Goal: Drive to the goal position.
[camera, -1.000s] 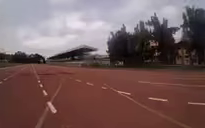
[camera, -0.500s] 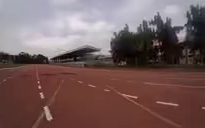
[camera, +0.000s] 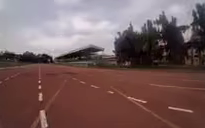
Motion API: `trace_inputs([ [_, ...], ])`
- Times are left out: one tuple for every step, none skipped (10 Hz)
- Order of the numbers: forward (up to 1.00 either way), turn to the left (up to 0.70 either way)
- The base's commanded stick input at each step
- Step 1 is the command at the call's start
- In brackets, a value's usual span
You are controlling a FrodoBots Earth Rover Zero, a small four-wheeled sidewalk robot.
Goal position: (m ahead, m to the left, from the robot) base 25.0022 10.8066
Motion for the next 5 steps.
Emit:
trace_inputs([
  [0.45, 0.00],
  [0.45, 0.00],
  [0.45, 0.00],
  [0.45, 0.00],
  [0.45, 0.00],
])
